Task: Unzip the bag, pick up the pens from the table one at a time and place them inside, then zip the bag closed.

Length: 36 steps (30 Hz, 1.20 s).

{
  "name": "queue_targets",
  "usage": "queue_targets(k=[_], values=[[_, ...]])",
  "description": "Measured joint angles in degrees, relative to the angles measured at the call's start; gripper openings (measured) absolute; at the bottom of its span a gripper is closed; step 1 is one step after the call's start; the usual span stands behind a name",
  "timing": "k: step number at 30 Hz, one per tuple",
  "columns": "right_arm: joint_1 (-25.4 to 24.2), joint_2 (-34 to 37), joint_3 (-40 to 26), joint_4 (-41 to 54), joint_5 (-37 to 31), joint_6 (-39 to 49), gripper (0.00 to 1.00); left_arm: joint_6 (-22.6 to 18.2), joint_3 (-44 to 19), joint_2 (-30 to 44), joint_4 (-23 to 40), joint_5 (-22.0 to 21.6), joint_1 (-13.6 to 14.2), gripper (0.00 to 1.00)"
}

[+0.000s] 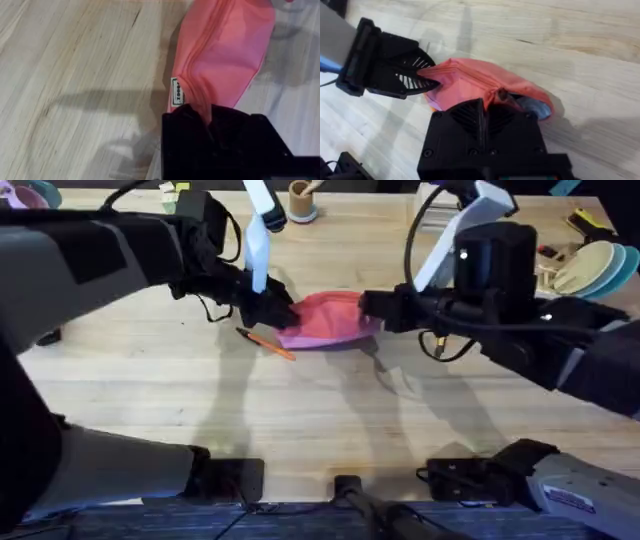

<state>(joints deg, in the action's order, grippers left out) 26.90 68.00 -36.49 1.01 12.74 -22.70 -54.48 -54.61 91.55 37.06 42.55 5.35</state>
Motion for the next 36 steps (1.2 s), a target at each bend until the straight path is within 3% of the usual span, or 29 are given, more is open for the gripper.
queue_targets(k=[20,36], values=[[5.55,5.37,-0.02,-5.29,-3.11,0.00,0.032,-0.02,0.00,0.00,-0.04,-2.52,-0.79,0.042],[7.23,8.16,-0.02,-8.26,-3.81,-0.02,0.032,-0.02,0.00,0.02,-0.24,-3.78,-1.03,0.042]])
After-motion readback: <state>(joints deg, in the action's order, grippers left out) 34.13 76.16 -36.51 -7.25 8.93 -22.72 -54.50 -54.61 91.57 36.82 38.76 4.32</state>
